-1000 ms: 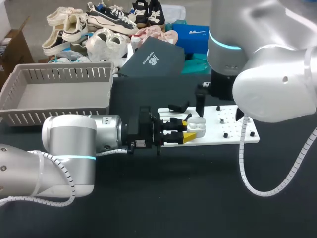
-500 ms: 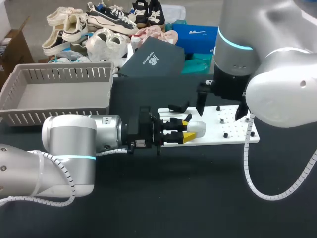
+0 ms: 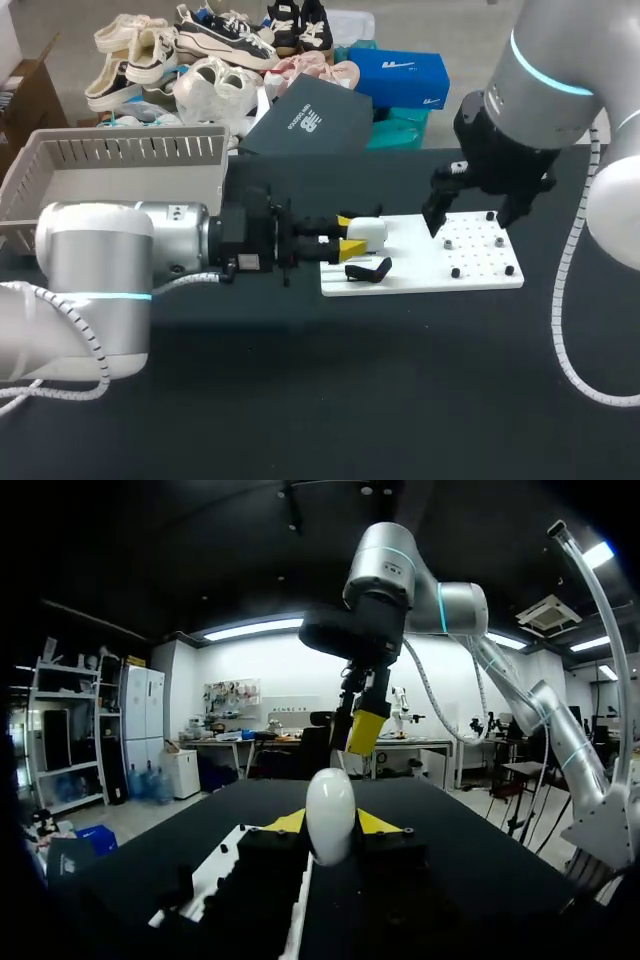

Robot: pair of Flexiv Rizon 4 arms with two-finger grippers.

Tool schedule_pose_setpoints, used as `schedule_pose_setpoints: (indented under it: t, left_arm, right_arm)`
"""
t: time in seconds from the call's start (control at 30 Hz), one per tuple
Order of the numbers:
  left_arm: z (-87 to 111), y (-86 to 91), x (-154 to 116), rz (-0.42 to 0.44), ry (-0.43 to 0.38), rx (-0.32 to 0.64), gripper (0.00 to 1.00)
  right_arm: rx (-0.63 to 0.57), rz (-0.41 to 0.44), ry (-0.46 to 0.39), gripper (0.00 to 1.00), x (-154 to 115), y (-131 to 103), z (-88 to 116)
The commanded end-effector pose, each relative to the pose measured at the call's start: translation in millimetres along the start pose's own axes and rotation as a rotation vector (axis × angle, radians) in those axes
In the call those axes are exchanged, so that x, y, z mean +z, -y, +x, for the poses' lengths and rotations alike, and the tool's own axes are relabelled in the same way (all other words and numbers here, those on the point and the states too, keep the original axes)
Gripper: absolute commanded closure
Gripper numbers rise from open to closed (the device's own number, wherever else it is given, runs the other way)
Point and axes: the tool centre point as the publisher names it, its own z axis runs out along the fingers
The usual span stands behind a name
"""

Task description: Pick up each earbud case from the left stands, insert the matching earbuds, close the lid, and place the case in the box.

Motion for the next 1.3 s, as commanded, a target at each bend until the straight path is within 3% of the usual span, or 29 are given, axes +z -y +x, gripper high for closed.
schedule_pose_setpoints:
  t: [0.03,0.27,0.53,0.77,1.03,1.3]
  left_arm:
    - [-26.6,20.8,-35,-0.070,-0.054,-0.002,1.00]
    - [-27.5,26.8,-85,-0.203,-0.076,-0.062,1.00]
    - [-28.4,29.9,-154,-0.397,-0.154,-0.109,1.00]
    - [-25.4,25.2,-203,-0.554,-0.172,-0.136,1.00]
    - [-18.0,7.1,-247,-0.654,-0.208,-0.161,1.00]
    - [-15.6,-26.9,-260,-0.700,-0.209,-0.160,1.00]
  right_arm:
    - [-0.035,-0.022,0.014,0.00,-7,6,2]
    - [-0.034,-0.035,0.019,0.00,-3,15,-7]
    - [-0.022,-0.053,0.017,0.00,0,17,-8]
    - [-0.022,-0.053,0.017,0.00,0,17,-8]
    - [-0.022,-0.053,0.017,0.00,0,17,-8]
    - [-0.022,-0.053,0.017,0.00,0,17,-8]
